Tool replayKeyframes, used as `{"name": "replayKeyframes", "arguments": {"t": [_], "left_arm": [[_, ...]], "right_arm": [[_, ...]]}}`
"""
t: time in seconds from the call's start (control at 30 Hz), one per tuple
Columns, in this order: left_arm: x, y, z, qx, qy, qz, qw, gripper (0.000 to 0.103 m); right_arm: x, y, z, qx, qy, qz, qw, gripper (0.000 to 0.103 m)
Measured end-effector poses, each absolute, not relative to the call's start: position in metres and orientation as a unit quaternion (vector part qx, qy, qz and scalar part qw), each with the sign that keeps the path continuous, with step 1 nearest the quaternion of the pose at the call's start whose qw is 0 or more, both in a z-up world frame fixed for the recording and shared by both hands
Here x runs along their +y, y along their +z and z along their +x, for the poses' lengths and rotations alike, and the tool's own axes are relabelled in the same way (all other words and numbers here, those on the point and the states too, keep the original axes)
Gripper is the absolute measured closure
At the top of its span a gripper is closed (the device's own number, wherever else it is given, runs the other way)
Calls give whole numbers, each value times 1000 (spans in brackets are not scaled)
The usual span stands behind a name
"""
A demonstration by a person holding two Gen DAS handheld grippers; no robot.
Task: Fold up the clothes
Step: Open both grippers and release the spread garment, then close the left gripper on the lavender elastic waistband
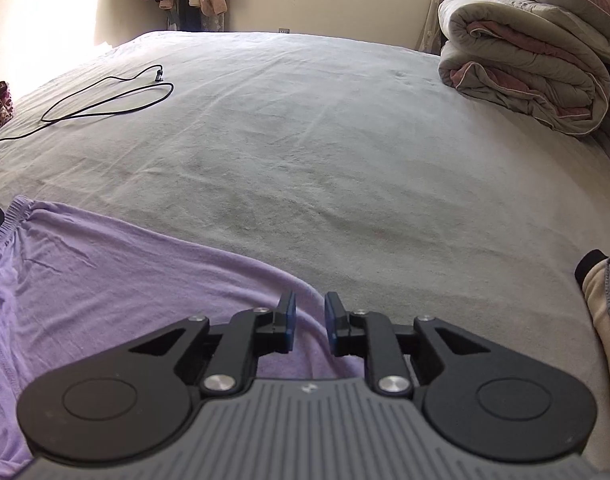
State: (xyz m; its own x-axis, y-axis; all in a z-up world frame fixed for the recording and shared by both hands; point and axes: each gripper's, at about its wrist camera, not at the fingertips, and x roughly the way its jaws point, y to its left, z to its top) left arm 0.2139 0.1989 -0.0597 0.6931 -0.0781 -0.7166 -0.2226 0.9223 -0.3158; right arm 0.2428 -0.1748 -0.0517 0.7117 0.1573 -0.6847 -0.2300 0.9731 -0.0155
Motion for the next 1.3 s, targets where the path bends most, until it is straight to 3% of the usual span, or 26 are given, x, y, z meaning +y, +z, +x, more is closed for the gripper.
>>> {"name": "replayKeyframes", "arguments": {"t": [0.53, 0.77, 0.97, 1.0, 1.07, 1.3], "left_arm": [[186, -78, 98, 445, 31, -323, 835, 63], [193, -93, 94, 415, 25, -399, 817, 66], [190, -104, 98, 396, 35, -428, 812, 88], [189, -104, 99, 395, 38, -427, 813, 102], [188, -101, 98, 389, 49, -421, 818, 103], [200, -77, 86, 357, 81, -392, 844, 103]], "right_arm": [[-158, -31, 110, 364, 214, -64, 904, 66], [-155, -43, 80, 384, 253, -90, 884, 66], [-148, -64, 76, 398, 262, -119, 871, 66], [-148, -67, 77, 399, 260, -124, 871, 73], [-149, -70, 79, 399, 256, -131, 871, 92], [-174, -45, 87, 366, 186, -125, 903, 96]]}}
